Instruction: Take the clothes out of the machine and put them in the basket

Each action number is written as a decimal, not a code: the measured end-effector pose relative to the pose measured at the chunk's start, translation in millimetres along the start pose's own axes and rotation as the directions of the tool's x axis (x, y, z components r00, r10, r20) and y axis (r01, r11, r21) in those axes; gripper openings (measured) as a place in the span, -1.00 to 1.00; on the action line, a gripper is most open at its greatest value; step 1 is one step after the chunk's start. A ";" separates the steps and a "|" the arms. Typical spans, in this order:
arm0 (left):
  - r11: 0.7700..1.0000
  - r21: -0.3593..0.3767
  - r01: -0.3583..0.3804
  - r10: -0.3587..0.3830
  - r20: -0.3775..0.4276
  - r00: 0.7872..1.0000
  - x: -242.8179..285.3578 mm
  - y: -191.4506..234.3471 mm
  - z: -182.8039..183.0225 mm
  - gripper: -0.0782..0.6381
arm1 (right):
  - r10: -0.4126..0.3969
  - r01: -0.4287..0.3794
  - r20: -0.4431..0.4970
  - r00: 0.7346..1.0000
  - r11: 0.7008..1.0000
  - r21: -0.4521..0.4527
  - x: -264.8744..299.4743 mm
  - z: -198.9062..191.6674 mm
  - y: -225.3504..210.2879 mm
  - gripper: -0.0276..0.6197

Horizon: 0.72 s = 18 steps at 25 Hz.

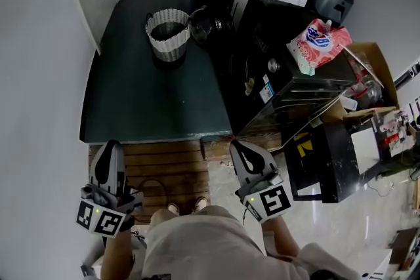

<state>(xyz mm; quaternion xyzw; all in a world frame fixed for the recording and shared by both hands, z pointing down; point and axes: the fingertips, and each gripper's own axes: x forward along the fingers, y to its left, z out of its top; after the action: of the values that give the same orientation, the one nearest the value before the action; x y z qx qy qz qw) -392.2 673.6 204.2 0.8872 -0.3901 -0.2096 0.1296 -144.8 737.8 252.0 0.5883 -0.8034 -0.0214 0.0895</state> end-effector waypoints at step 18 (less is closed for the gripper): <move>0.997 -0.002 -0.082 0.082 -0.007 0.997 -21.6 71.6 13.9 0.67 | 0.006 -0.007 -0.035 0.999 0.999 -0.035 38.2 12.0 51.3 -0.88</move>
<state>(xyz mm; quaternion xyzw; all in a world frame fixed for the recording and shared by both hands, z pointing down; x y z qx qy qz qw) -457.6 641.5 226.0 0.8711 -0.4254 -0.2015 0.1402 -206.3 716.5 251.8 0.5845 -0.8030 -0.0249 0.1137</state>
